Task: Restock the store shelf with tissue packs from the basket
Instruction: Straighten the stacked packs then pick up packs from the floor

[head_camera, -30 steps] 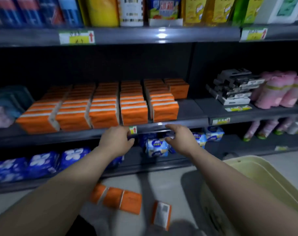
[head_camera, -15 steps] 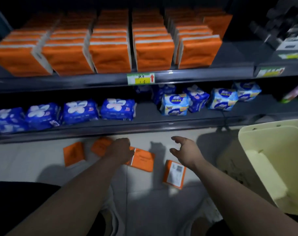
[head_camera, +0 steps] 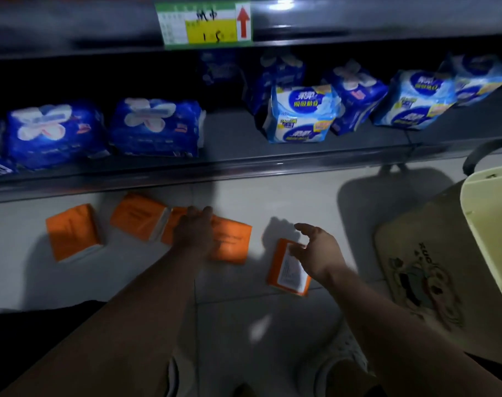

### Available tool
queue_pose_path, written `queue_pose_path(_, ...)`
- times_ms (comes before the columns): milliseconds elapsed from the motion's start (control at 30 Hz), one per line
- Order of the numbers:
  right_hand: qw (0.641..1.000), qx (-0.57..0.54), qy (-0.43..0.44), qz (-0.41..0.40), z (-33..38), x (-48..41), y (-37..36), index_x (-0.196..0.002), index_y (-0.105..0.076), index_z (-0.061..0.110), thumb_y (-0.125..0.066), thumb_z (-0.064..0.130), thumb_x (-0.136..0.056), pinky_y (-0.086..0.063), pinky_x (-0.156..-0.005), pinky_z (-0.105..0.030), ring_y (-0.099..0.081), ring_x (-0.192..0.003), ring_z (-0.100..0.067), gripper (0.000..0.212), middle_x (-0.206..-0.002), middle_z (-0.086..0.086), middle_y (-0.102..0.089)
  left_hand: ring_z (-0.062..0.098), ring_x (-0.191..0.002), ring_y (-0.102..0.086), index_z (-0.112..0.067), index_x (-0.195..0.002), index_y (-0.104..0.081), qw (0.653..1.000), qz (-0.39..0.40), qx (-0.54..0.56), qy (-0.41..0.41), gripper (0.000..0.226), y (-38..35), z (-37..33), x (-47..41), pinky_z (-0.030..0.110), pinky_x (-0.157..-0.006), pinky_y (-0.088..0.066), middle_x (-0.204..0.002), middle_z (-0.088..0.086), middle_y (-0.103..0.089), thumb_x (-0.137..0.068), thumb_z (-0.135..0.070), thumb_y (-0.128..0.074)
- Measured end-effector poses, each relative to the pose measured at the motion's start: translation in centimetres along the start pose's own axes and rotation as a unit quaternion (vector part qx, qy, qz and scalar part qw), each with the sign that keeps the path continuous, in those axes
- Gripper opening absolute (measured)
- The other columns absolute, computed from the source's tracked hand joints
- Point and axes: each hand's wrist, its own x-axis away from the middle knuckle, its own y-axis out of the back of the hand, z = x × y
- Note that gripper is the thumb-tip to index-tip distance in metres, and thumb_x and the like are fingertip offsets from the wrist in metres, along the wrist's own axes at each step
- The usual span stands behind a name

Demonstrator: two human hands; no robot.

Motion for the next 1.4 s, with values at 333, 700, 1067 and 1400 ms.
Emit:
queue_pose_path(333,0.999,-0.030,-0.035,0.006,-1.7,-0.5,-1.6,-0.133,-0.052,0.015,-0.060,0.016,-0.086,-0.048,-0.097,-0.033,-0.059,-0.113,-0.026,0.048,-0.130,-0.010,-0.058,0.036,-0.105,-0.056,-0.007,-0.114,-0.053,0.998,-0.035,0.028,-0.037,0.041,-0.6,0.5,-1.4,0.041,-0.090,-0.049,-0.119,0.017,-0.049,-0.076,-0.015,-0.069)
queue_pose_path(700,0.999,-0.022,-0.031,-0.002,-3.3,0.0,-2.5,-0.129,-0.055,0.013,-0.063,0.013,-0.080,-0.049,-0.094,-0.035,-0.059,-0.108,-0.026,0.050,-0.122,-0.010,-0.060,0.033,-0.091,-0.060,-0.015,-0.098,-0.041,0.995,-0.013,0.071,-0.067,0.036,-0.9,0.8,-0.5,0.032,-0.069,-0.044,-0.101,0.015,-0.062,-0.075,-0.011,-0.068)
queue_pose_path(1067,0.993,0.085,-0.067,-0.038,-2.1,0.6,-7.7,-0.127,-0.045,0.024,-0.070,0.050,-0.069,-0.041,-0.094,-0.039,-0.042,-0.116,-0.030,0.068,-0.124,-0.009,-0.038,0.023,-0.085,-0.062,-0.022,-0.108,-0.060,0.863,-0.004,0.505,0.021,0.049,3.6,1.6,3.7,0.039,-0.070,-0.056,-0.102,0.007,-0.063,-0.071,0.009,-0.071)
queue_pose_path(1400,0.977,0.114,-0.148,-0.098,-2.1,-1.8,-10.3,-0.123,-0.036,0.030,-0.077,0.051,-0.056,-0.041,-0.090,-0.048,-0.029,-0.119,-0.030,0.082,-0.137,-0.009,-0.021,0.015,-0.081,-0.061,-0.023,-0.109,-0.061,0.871,0.004,0.491,0.021,0.047,3.6,1.9,3.1,0.026,-0.059,-0.051,-0.095,-0.001,-0.064,-0.072,0.004,-0.074)
